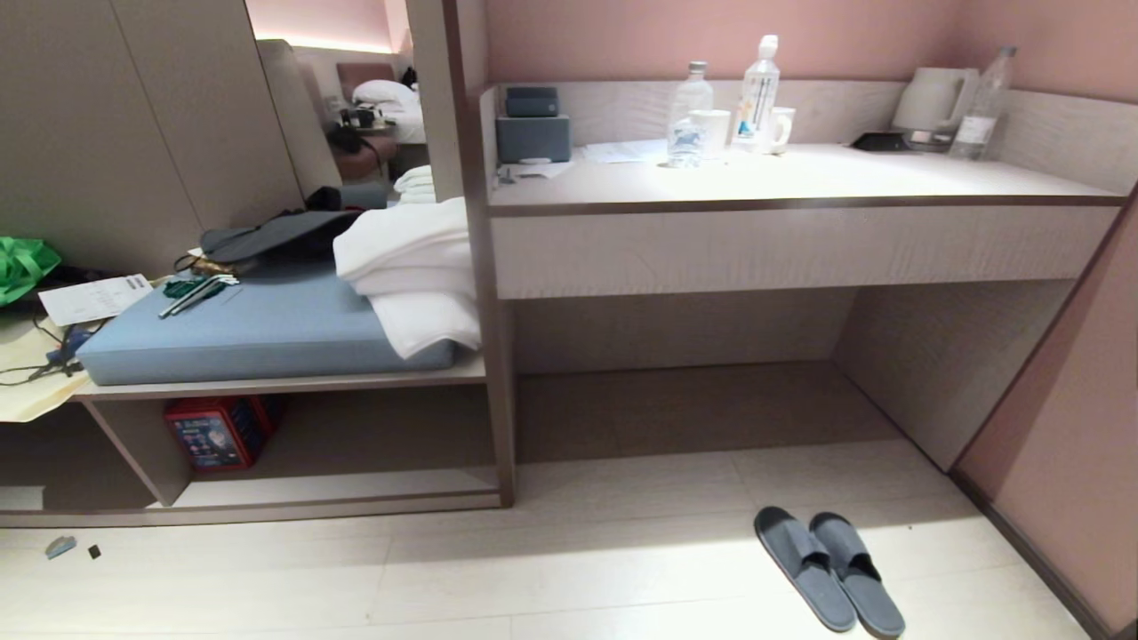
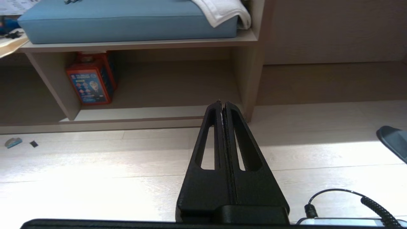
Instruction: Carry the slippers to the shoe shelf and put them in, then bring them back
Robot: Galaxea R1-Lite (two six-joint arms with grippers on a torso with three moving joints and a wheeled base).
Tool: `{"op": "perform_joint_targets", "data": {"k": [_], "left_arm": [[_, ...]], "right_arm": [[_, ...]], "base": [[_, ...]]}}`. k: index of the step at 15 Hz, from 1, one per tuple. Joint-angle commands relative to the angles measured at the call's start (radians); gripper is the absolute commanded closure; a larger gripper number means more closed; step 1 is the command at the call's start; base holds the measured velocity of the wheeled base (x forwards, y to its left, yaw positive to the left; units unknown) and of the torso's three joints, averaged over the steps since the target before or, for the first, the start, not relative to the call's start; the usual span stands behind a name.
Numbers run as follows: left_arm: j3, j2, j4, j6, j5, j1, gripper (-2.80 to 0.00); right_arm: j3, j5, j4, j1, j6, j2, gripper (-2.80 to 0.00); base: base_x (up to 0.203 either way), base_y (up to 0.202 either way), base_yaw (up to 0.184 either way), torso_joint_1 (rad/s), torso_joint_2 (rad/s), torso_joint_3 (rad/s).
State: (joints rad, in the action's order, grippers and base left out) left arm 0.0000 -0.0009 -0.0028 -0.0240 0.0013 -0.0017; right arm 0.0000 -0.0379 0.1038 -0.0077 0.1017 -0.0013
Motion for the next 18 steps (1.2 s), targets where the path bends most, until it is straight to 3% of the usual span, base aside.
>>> {"op": "perform_joint_targets", "data": {"k": [1,18], "left_arm": [[0.000,-0.001,0.000,-0.001,0.000,0.000,0.00],[0.000,-0.001,0.000,0.001,0.000,0.000,0.00]], "right_arm": [[0.000,0.001,0.000,0.000,0.001,0.001,0.00],[0.000,0.001,0.000,0.000,0.009,0.001,0.00]], "base": [[0.000,0.194,-0.001,0.000,0.01,-0.003],[0.000,0.194,-0.001,0.002,0.00,0.003]]}}
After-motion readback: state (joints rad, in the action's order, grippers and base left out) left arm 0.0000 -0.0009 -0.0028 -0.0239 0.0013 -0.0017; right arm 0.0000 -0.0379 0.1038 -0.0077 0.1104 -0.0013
